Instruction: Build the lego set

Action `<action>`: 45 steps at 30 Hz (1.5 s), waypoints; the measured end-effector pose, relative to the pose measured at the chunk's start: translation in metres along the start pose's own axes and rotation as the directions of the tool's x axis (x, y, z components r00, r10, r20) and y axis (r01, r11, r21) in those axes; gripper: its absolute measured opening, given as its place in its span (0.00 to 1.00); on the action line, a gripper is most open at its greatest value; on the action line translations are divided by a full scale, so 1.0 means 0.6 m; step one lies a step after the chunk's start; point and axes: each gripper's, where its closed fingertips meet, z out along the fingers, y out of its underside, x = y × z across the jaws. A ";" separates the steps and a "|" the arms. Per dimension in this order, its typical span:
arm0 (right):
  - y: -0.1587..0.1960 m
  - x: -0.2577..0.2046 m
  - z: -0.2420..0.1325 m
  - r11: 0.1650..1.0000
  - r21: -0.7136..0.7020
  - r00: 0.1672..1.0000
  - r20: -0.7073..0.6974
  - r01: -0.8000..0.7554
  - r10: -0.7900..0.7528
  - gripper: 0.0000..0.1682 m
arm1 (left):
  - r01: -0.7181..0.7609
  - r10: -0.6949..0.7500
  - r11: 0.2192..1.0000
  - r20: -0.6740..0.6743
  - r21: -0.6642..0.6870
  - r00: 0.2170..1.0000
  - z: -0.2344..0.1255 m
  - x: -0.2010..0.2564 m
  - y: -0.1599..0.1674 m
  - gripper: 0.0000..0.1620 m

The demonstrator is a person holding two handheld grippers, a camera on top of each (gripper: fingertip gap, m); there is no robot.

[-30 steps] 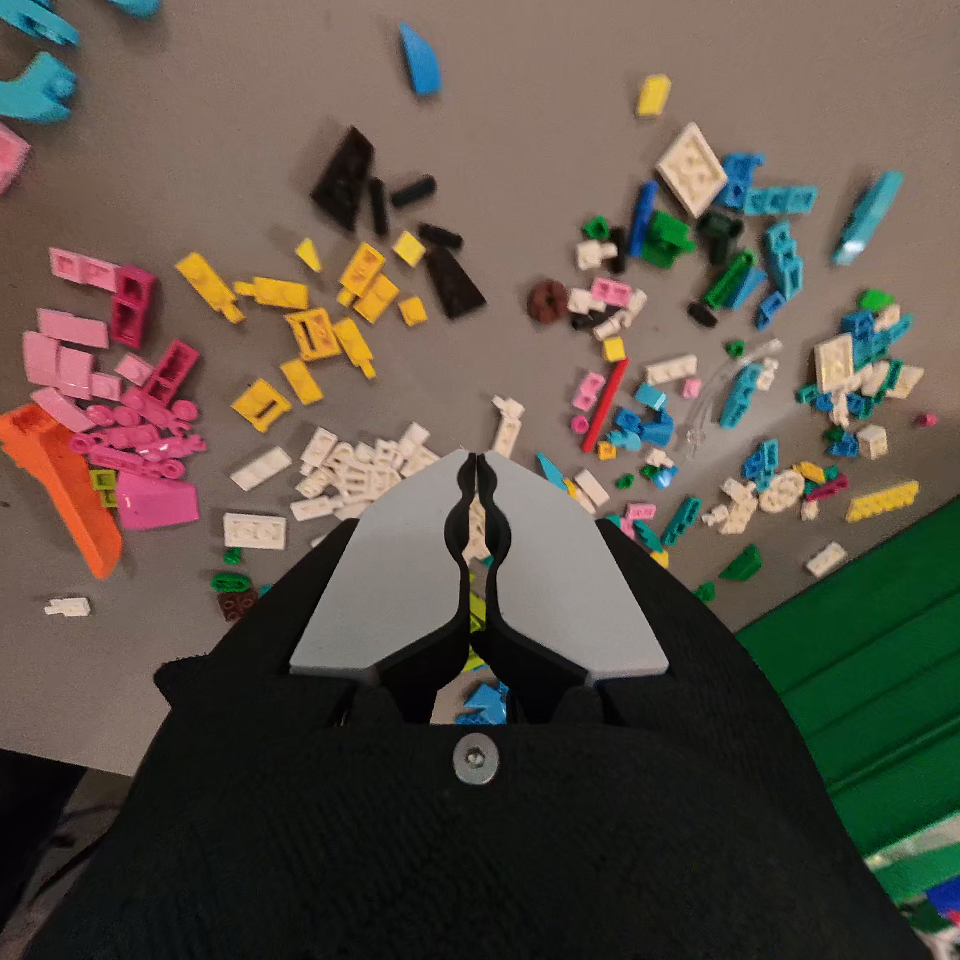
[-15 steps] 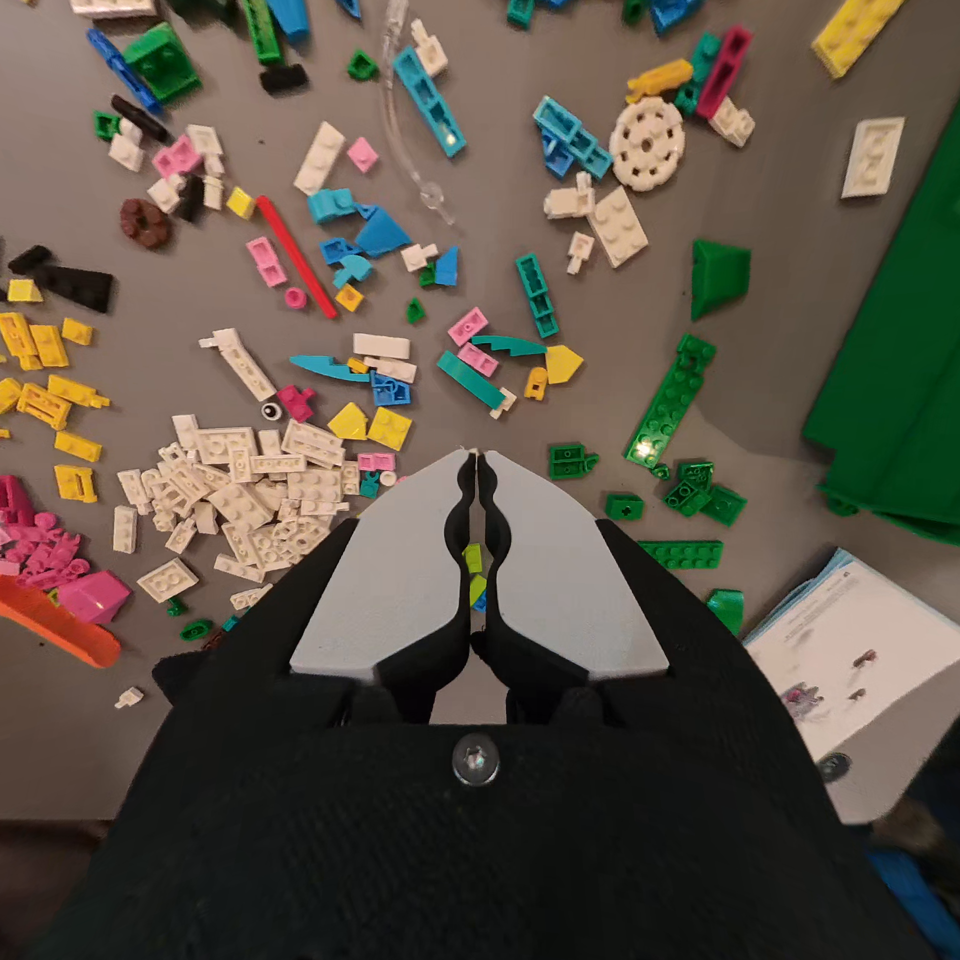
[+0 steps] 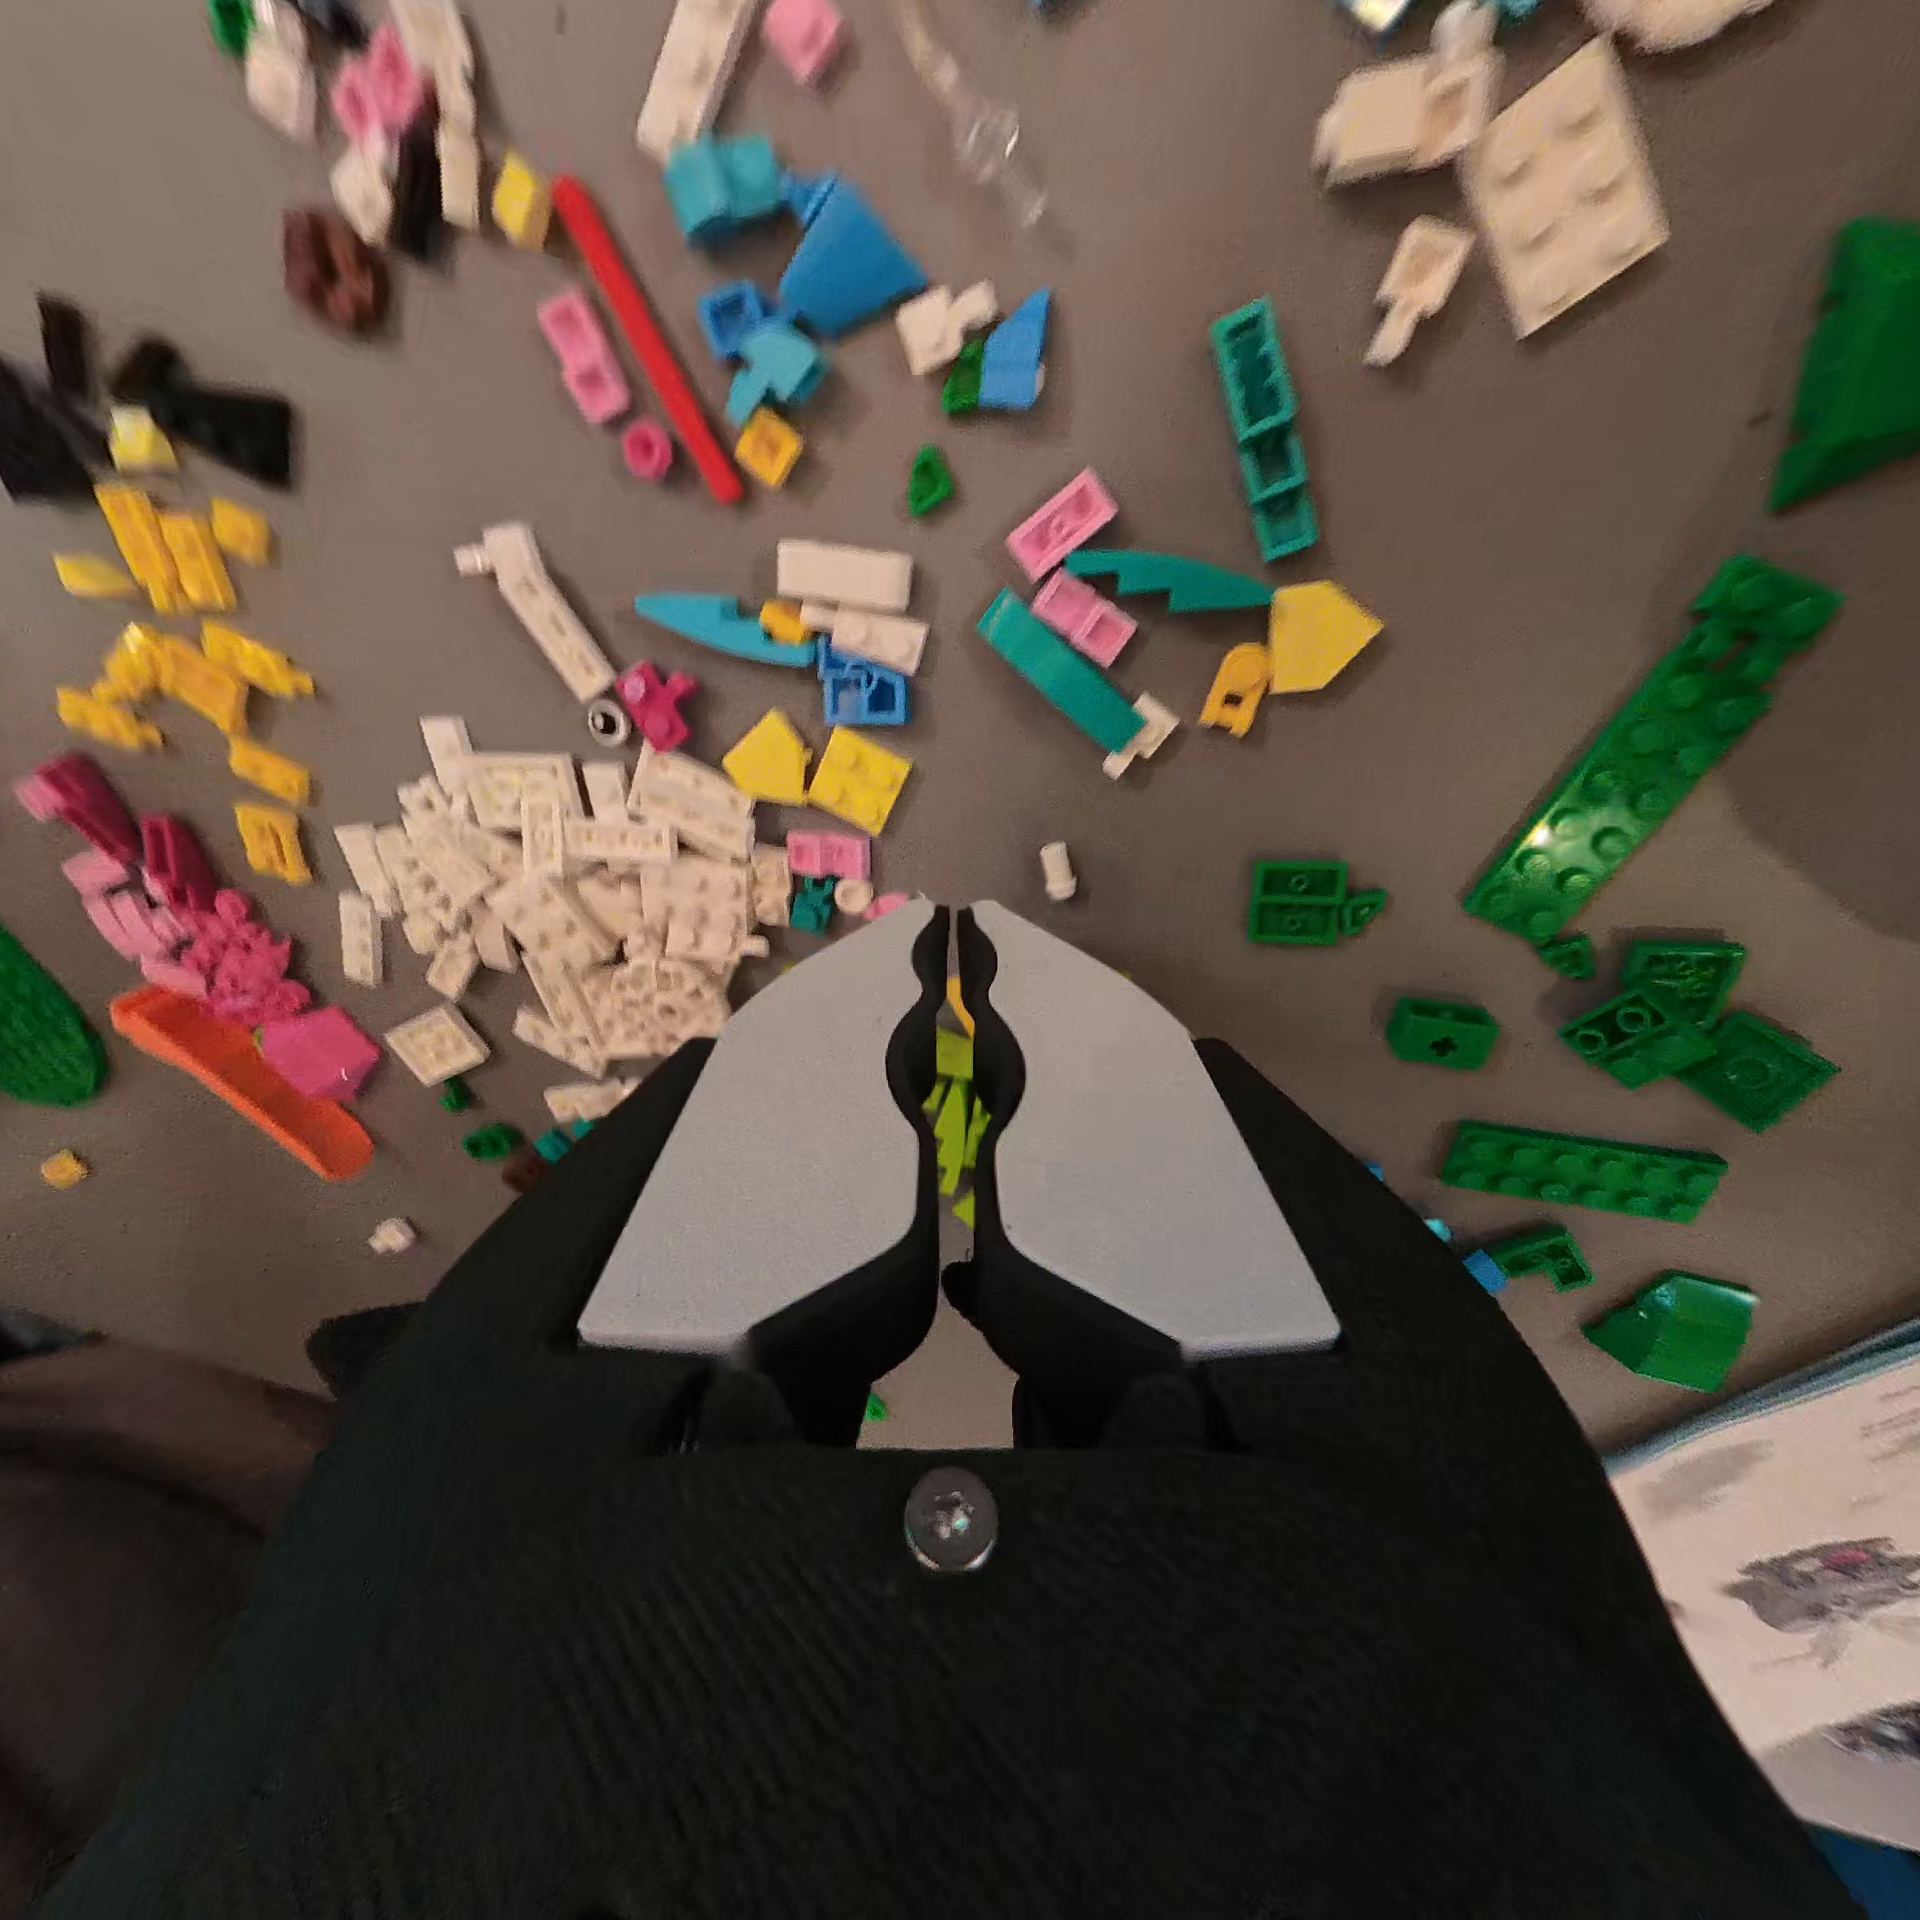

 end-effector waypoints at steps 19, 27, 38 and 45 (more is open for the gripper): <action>0.056 0.012 0.030 0.943 -0.217 0.954 -0.104 0.254 -0.281 0.04 | 0.009 -0.009 1.000 -0.002 0.003 1.000 -0.001 0.000 0.000 0.10; -0.017 -0.085 -0.012 0.909 0.103 0.915 -0.051 0.403 -0.400 0.03 | 0.015 -0.015 1.000 -0.028 0.001 0.999 0.001 0.006 0.000 0.10; -0.015 -0.648 -0.210 0.413 0.887 0.389 0.313 0.206 -0.867 0.03 | 0.213 -0.162 0.974 -0.407 0.083 0.899 -0.021 0.120 -0.141 0.10; 0.024 -0.841 -0.280 0.328 0.941 0.226 0.303 0.086 -0.926 0.03 | 0.188 -0.130 0.977 -0.410 0.103 0.903 -0.047 0.107 -0.181 0.10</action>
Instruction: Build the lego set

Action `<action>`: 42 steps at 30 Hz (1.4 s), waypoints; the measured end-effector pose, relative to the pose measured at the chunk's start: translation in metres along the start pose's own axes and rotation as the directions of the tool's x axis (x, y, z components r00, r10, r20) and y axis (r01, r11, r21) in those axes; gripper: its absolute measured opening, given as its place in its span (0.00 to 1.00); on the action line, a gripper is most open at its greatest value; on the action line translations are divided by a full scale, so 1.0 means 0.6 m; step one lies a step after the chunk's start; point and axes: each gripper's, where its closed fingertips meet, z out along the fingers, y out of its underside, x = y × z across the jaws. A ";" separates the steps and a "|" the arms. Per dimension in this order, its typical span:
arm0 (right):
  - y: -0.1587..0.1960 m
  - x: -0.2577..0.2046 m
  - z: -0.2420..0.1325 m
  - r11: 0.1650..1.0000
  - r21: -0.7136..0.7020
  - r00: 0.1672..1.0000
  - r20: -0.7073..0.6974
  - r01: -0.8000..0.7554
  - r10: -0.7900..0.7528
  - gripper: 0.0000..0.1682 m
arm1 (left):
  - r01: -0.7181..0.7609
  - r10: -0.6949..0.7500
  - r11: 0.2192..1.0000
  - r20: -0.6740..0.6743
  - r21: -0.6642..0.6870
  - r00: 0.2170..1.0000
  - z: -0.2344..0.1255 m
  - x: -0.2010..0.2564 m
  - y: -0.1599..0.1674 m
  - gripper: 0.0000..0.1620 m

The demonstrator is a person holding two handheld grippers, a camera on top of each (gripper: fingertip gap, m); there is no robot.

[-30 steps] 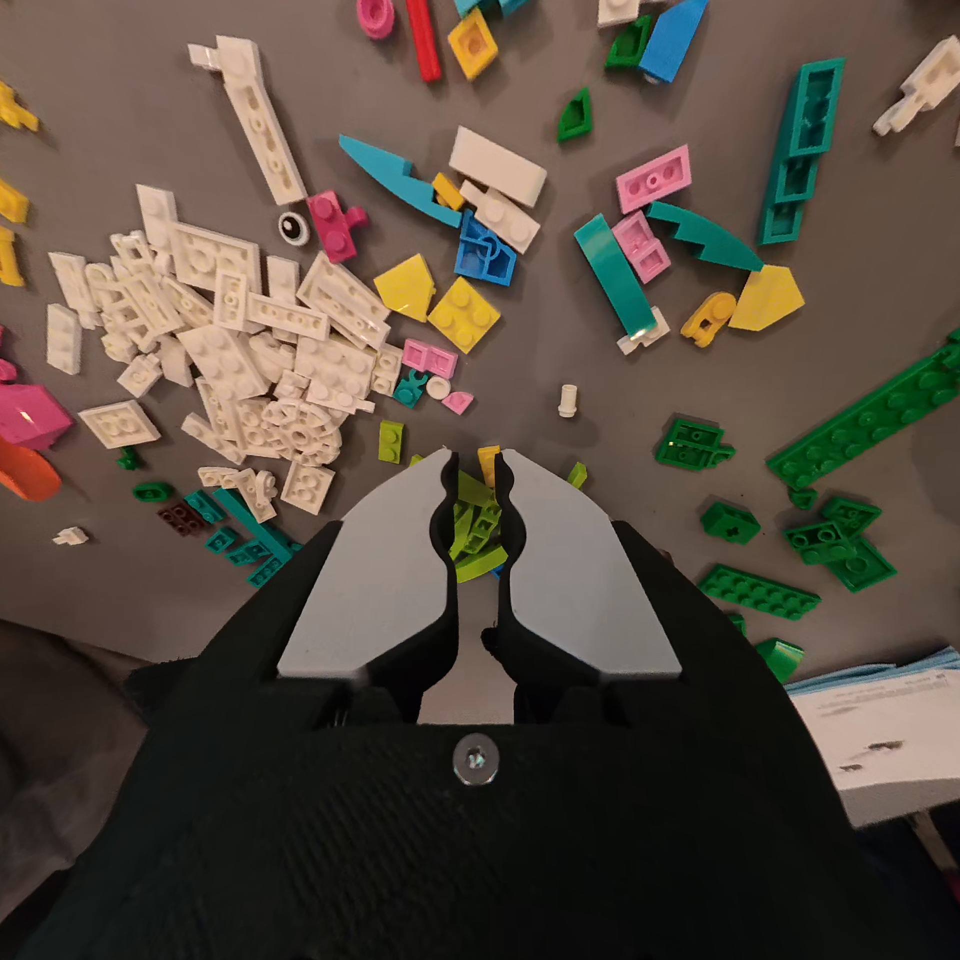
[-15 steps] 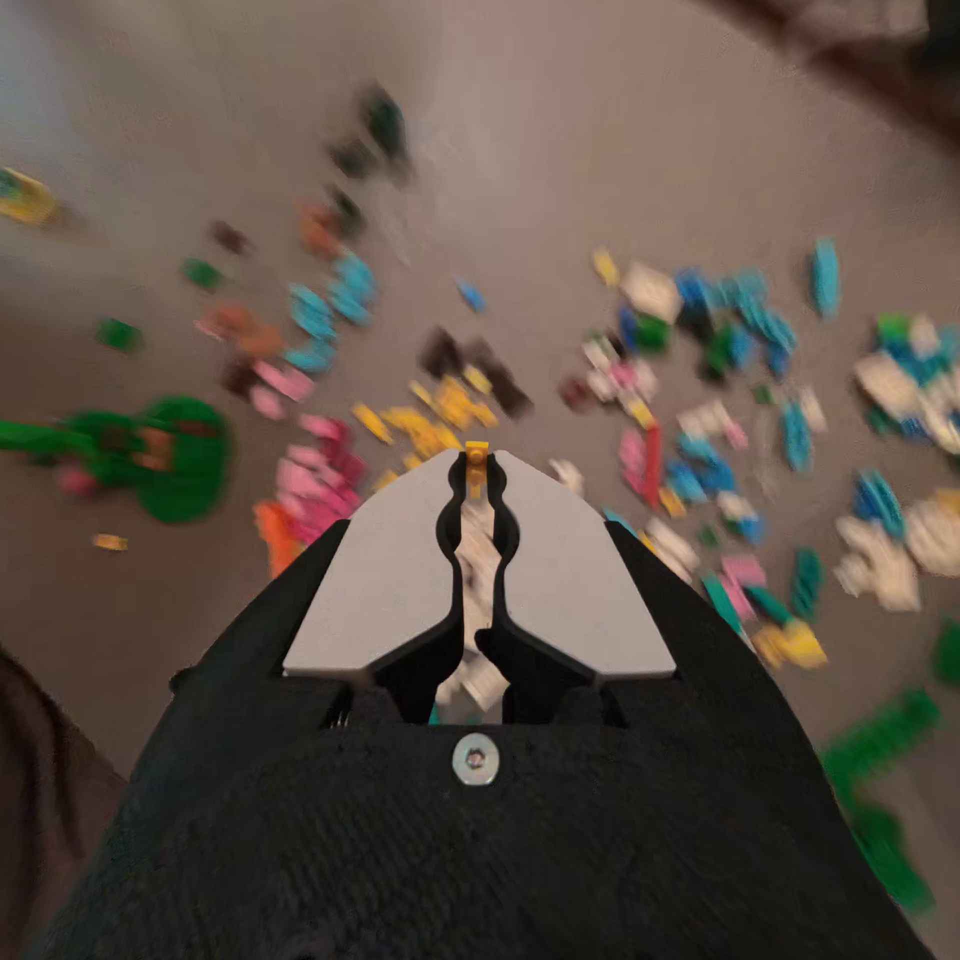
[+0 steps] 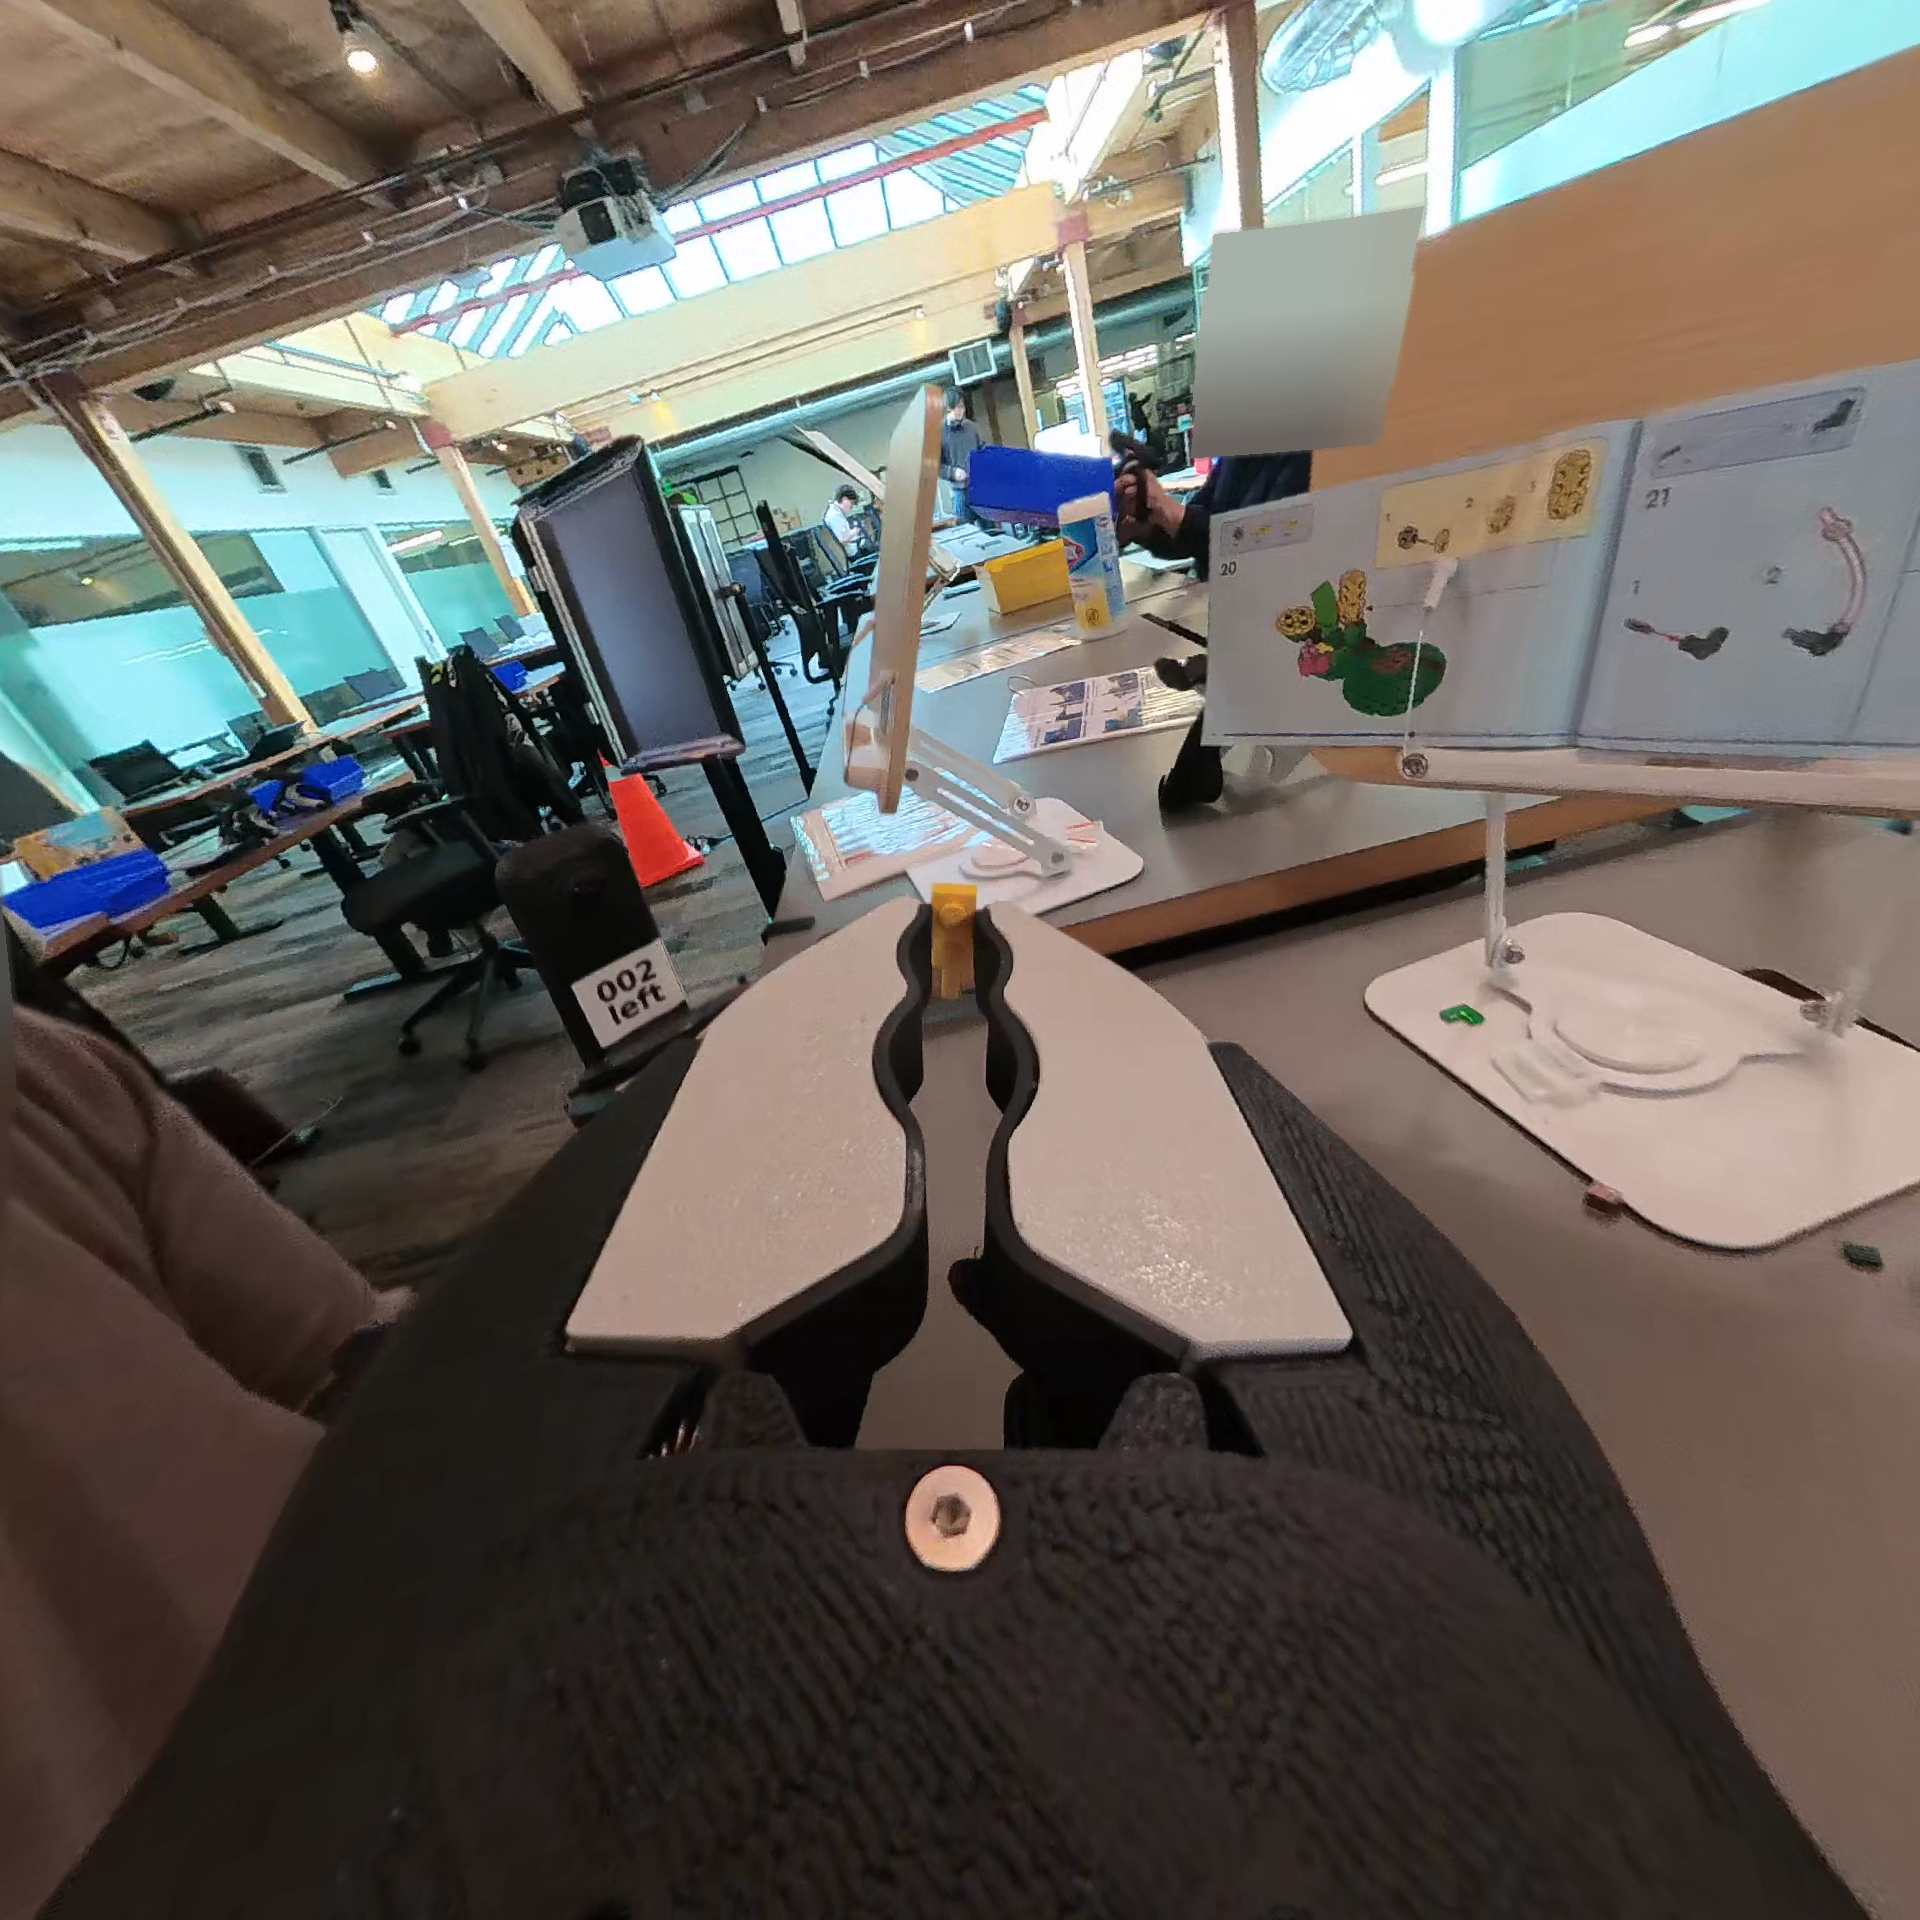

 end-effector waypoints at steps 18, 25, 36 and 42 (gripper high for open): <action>0.022 -0.005 0.044 0.978 -0.010 0.970 0.120 -0.210 0.210 0.03 | 0.088 -0.089 0.991 0.008 0.103 0.996 -0.008 -0.016 -0.017 0.10; 0.099 0.082 0.034 0.971 -0.221 0.975 -0.217 -0.088 0.039 0.03 | 0.046 -0.050 0.996 0.054 0.073 0.997 -0.009 -0.029 -0.004 0.10; 0.302 0.294 -0.129 0.538 -0.782 0.799 -0.524 -0.314 -0.295 0.03 | -0.004 0.003 1.000 0.075 0.013 0.997 -0.008 -0.035 0.013 0.10; 0.292 0.353 -0.268 0.484 -0.711 0.713 -0.664 -0.509 -0.225 0.03 | -0.023 0.022 1.000 0.089 0.015 0.996 -0.011 -0.039 0.009 0.10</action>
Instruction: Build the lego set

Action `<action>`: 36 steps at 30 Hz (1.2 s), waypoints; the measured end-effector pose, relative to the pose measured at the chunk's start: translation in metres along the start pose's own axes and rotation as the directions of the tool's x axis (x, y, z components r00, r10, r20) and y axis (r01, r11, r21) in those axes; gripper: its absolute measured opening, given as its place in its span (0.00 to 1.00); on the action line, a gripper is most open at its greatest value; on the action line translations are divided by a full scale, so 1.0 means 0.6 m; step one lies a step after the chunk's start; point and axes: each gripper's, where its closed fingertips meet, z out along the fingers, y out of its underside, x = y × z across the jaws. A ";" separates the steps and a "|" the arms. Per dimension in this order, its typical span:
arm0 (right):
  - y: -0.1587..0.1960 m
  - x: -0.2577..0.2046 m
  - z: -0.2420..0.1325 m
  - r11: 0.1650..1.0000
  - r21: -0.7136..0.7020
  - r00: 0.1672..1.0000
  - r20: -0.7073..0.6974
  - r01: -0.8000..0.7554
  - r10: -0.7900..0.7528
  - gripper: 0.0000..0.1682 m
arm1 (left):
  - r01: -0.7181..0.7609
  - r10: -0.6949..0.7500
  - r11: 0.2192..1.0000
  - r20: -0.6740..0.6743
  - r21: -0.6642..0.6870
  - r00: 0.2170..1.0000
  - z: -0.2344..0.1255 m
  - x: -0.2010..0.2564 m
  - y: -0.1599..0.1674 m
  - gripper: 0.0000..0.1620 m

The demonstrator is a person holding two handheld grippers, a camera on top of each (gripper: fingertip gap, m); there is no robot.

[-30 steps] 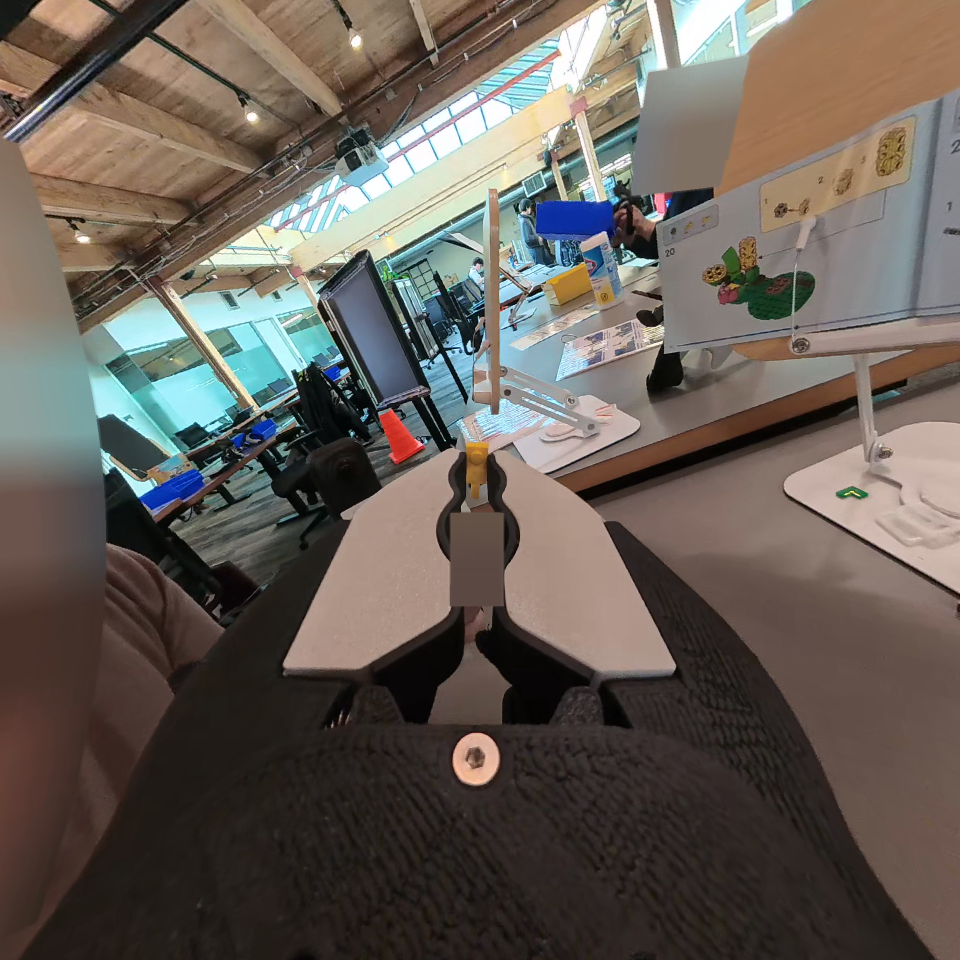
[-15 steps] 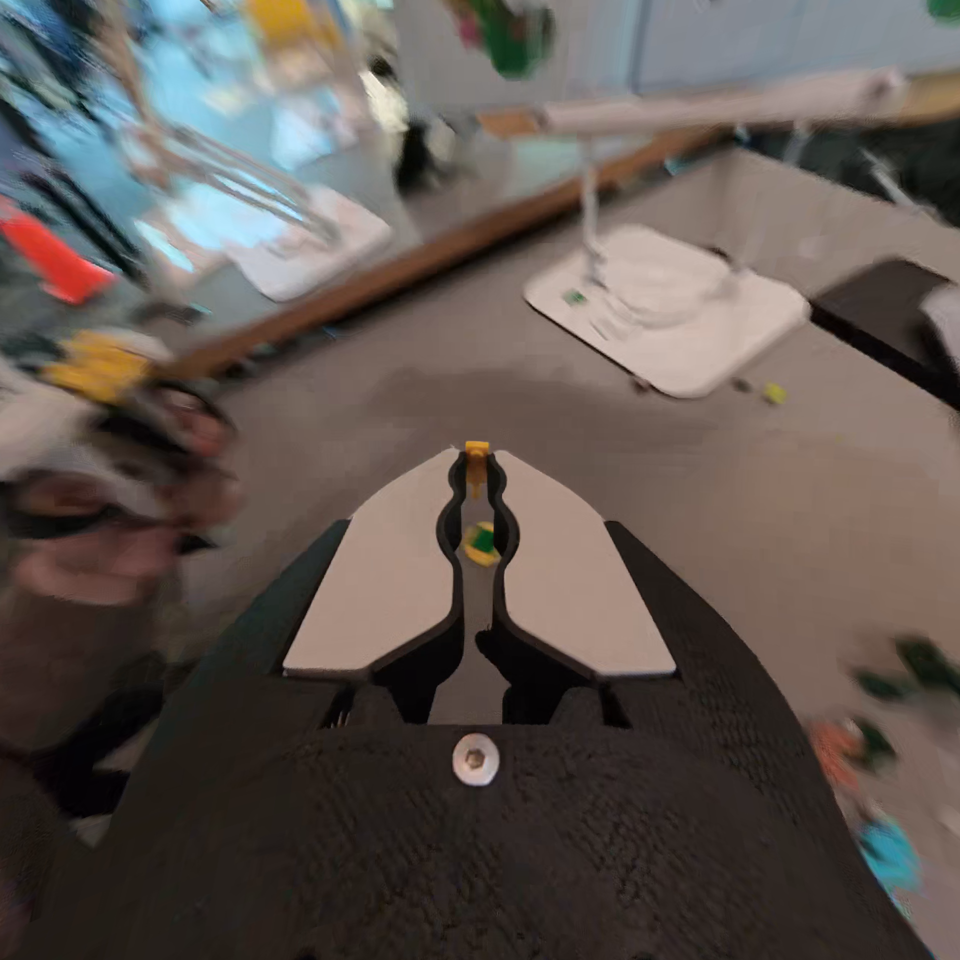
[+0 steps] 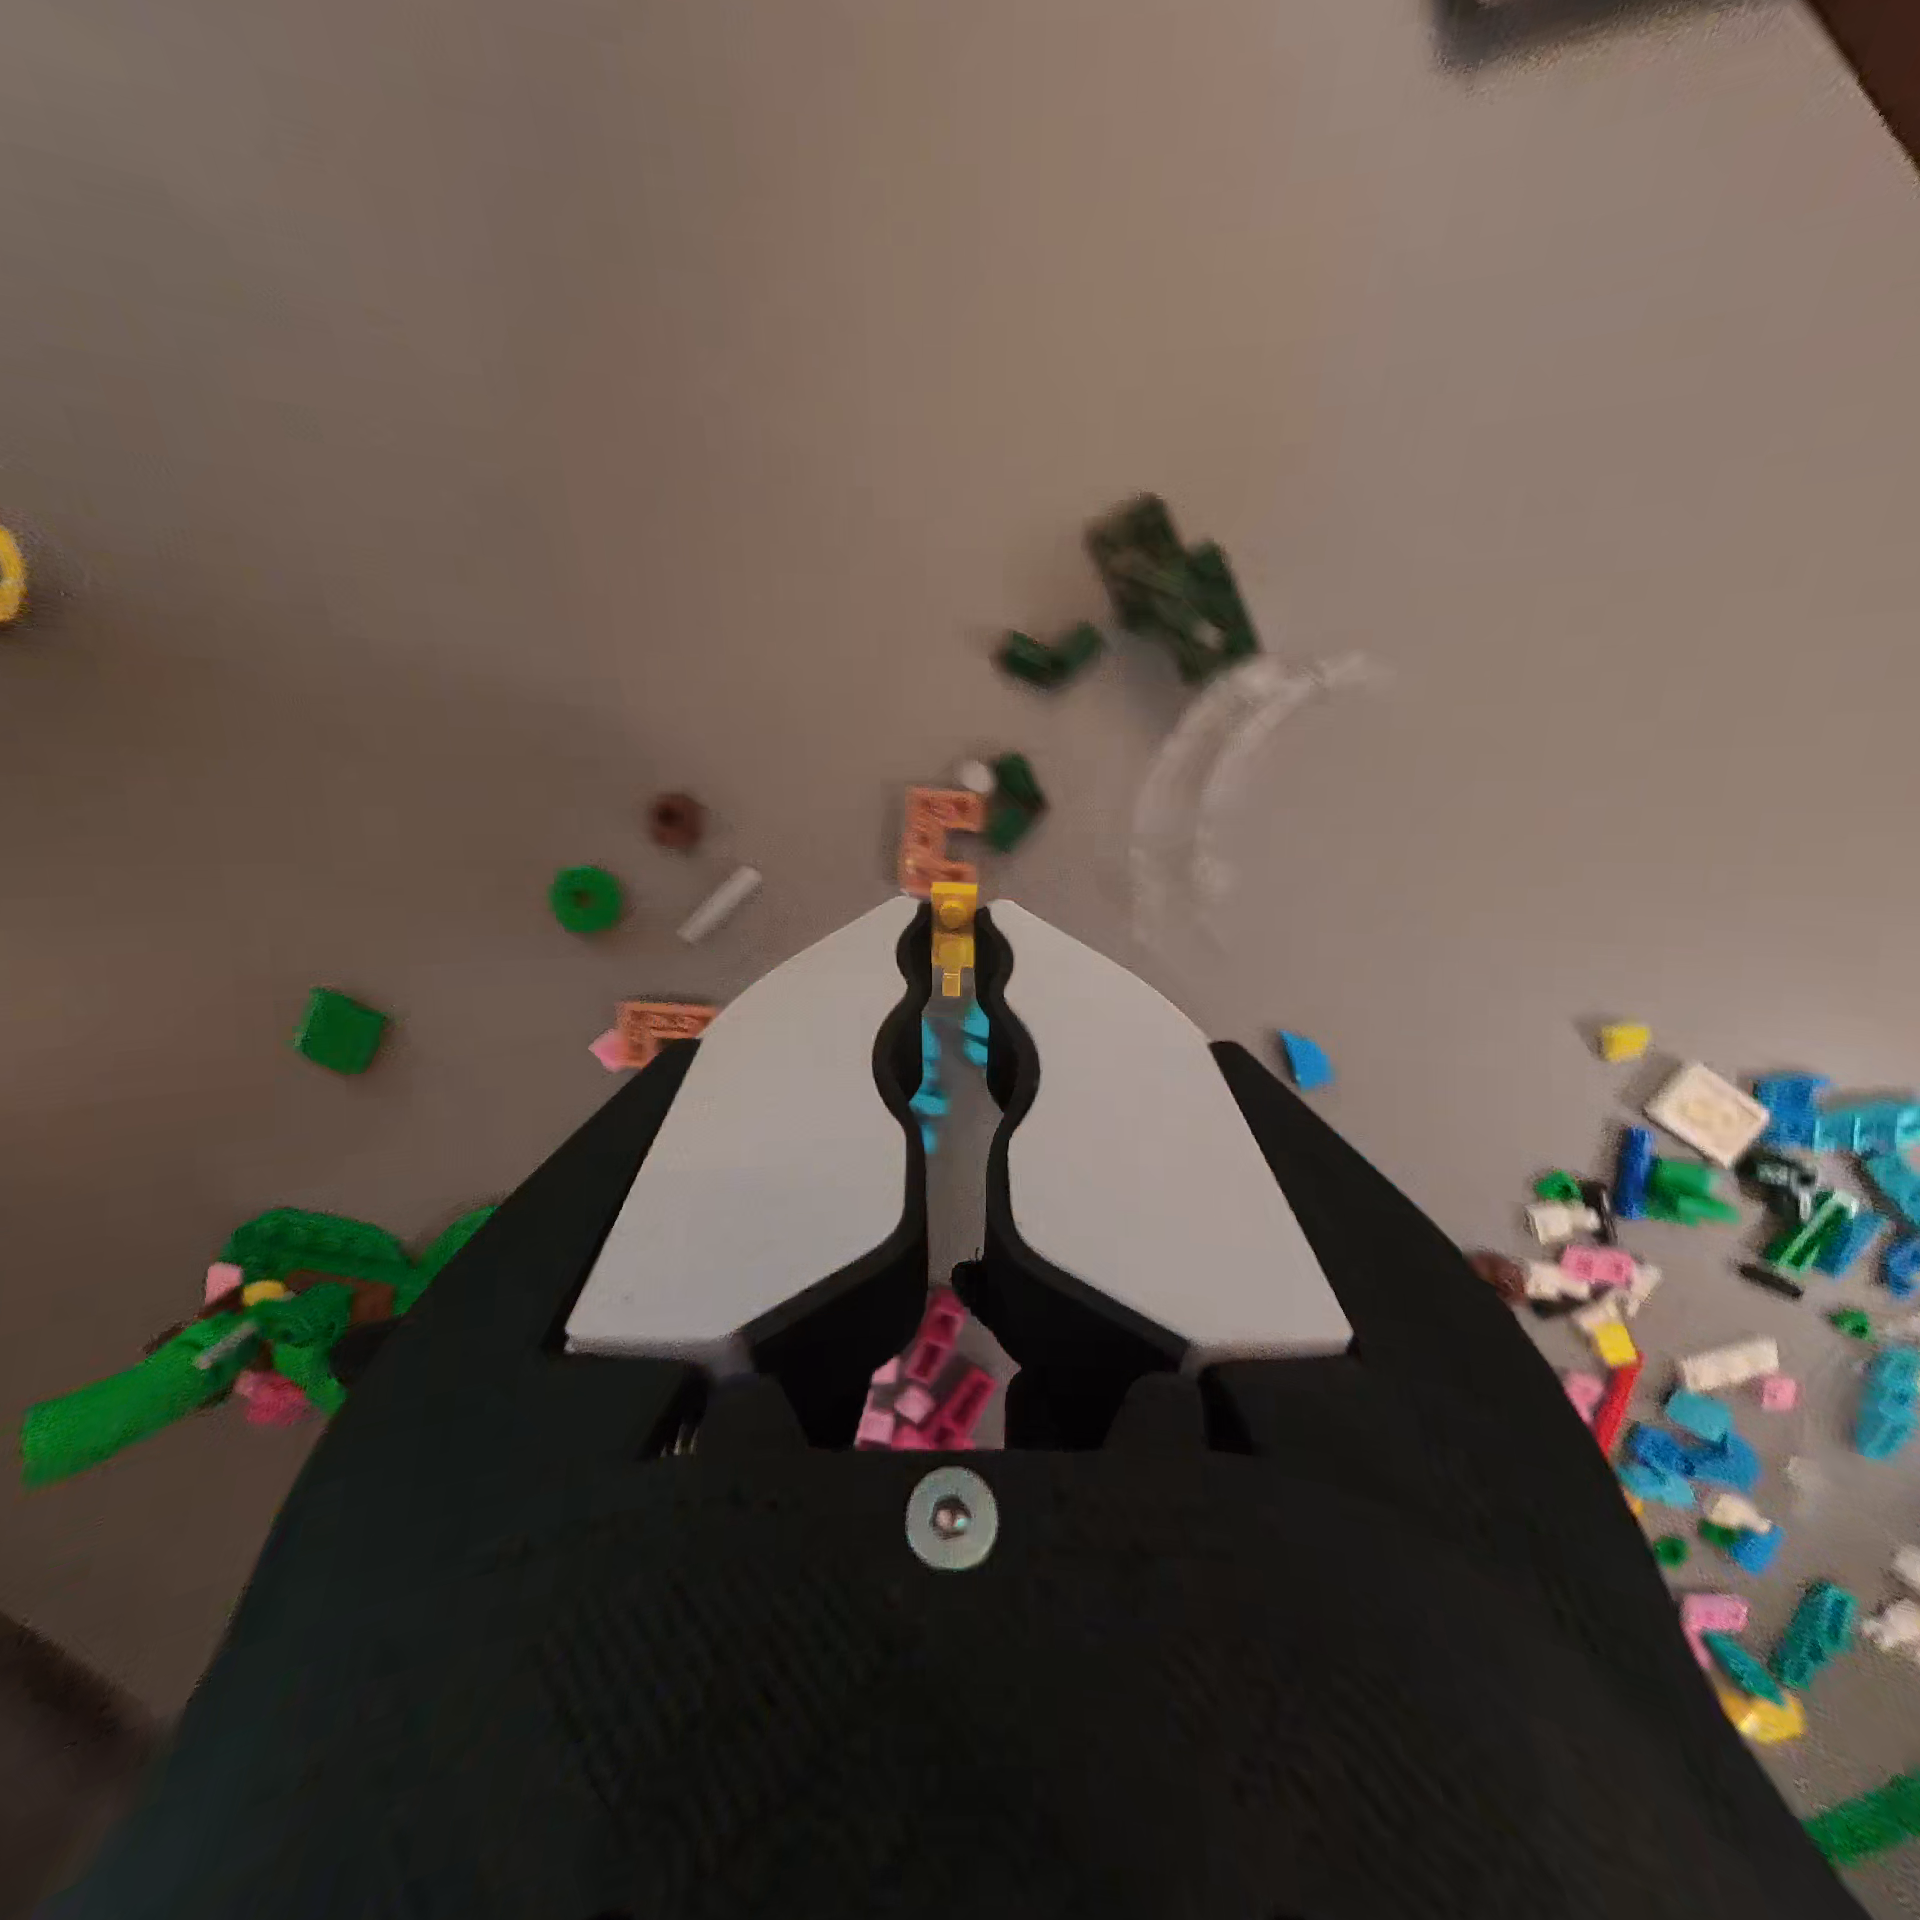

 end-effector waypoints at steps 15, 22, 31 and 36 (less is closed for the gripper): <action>0.094 0.114 0.009 0.980 -0.184 0.992 -0.107 -0.081 0.062 0.03 | 0.038 -0.038 0.999 0.005 0.005 0.999 0.001 -0.008 0.009 0.10; 0.110 0.118 0.028 0.969 -0.226 0.991 -0.113 -0.098 0.074 0.03 | 0.025 -0.025 1.000 0.005 -0.007 1.000 0.002 -0.008 0.013 0.10; 0.111 0.118 0.034 0.967 -0.227 0.990 -0.104 -0.115 0.093 0.03 | 0.041 -0.041 0.999 0.017 0.002 0.999 -0.003 -0.017 0.012 0.10; 0.108 0.117 0.030 0.970 -0.216 0.990 -0.102 -0.113 0.093 0.03 | 0.047 -0.047 0.999 0.013 -0.005 0.999 -0.001 -0.017 0.016 0.10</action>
